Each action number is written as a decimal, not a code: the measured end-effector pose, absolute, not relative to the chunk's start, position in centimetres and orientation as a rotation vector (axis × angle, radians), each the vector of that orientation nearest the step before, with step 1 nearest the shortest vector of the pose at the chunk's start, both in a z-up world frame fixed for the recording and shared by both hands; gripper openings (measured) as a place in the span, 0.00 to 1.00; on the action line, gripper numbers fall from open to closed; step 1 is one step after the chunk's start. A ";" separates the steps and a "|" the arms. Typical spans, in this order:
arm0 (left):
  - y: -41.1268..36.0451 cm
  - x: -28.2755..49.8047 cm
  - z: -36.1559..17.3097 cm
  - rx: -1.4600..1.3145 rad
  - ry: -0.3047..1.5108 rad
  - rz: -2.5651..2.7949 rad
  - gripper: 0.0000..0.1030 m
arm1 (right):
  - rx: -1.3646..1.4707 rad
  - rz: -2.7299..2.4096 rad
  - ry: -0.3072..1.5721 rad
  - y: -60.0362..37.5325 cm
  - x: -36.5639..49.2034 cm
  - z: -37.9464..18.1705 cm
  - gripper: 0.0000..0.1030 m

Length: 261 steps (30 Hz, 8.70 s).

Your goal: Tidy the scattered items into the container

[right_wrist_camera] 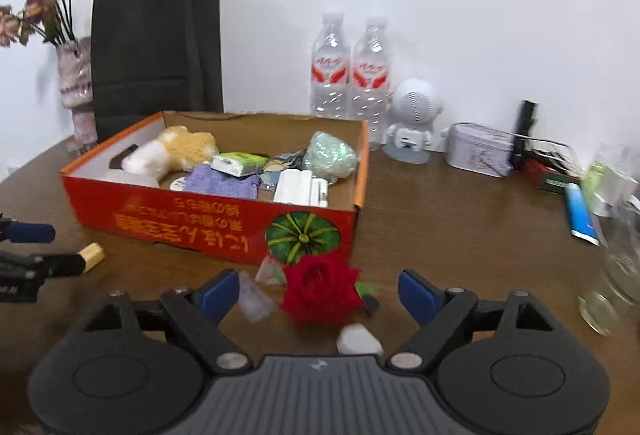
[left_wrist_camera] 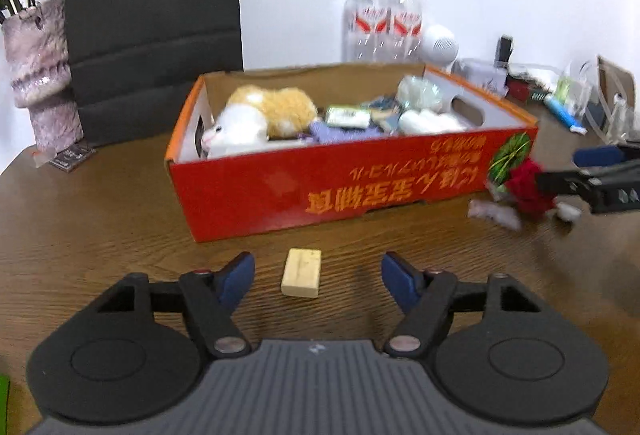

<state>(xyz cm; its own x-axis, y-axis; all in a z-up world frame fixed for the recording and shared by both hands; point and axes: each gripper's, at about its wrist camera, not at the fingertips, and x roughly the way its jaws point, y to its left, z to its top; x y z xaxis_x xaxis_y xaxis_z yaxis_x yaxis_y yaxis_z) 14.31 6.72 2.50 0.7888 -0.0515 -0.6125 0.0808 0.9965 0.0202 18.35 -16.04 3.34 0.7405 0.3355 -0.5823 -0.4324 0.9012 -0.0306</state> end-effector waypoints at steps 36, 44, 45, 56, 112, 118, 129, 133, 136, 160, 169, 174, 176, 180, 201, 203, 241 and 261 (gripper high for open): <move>6.8 28.6 7.8 -0.229 0.869 -0.069 0.57 | -0.040 0.564 0.929 -6.6 33.6 7.6 0.44; 8.3 27.4 11.9 -0.135 0.858 0.058 0.97 | -0.005 0.479 0.931 -7.5 34.2 8.7 0.75; 8.2 27.2 12.3 -0.125 0.877 0.078 0.98 | -0.010 0.465 0.944 -7.8 34.0 9.1 0.78; 6.2 22.9 15.6 -0.119 1.000 0.151 1.00 | 0.001 0.380 1.170 -11.1 29.5 11.8 0.85; 0.7 -2.3 1.4 -0.047 0.703 0.152 1.00 | -0.136 0.420 0.705 -16.9 1.3 -0.5 1.00; 0.7 -2.3 1.4 -0.046 0.704 0.154 1.00 | -0.138 0.426 0.705 -16.8 1.3 -0.7 1.00; 0.6 -2.3 1.3 -0.046 0.703 0.154 1.00 | -0.139 0.423 0.705 -16.7 1.4 -0.7 1.00; 0.6 -2.3 1.3 -0.047 0.703 0.154 1.00 | -0.139 0.421 0.705 -16.8 1.3 -0.7 1.00; 0.6 -2.3 1.3 -0.047 0.703 0.154 1.00 | -0.139 0.421 0.705 -16.8 1.3 -0.7 1.00; -2.9 9.6 5.7 0.108 0.589 -0.149 0.98 | -0.042 0.354 0.692 -20.9 16.6 2.4 0.56; -4.8 16.7 3.0 -0.040 0.683 -0.138 0.92 | -0.061 0.343 0.731 -20.1 19.3 -0.1 0.26; -5.7 20.2 2.5 -0.125 0.734 -0.069 0.84 | -0.045 0.389 0.728 -21.7 19.4 -0.2 0.26; -6.6 21.0 2.2 -0.093 0.751 -0.051 0.72 | -0.031 0.382 0.732 -22.3 19.5 0.0 0.26; -7.9 20.3 1.7 0.029 0.723 -0.035 0.43 | -0.017 0.368 0.735 -23.0 19.6 0.1 0.26; -0.9 8.2 3.1 -0.052 0.689 -0.046 0.08 | -0.119 0.641 0.679 -18.9 15.8 0.9 0.26; 0.3 5.8 3.5 -0.103 0.666 -0.022 0.07 | -0.135 0.675 0.670 -17.9 14.6 1.0 0.26; 7.8 28.4 8.3 -0.224 0.864 -0.108 0.28 | -0.182 0.411 0.797 -9.4 34.7 9.0 0.27; 7.7 23.8 10.7 -0.127 1.094 0.221 1.00 | -0.022 0.465 1.085 -10.2 29.2 10.5 0.81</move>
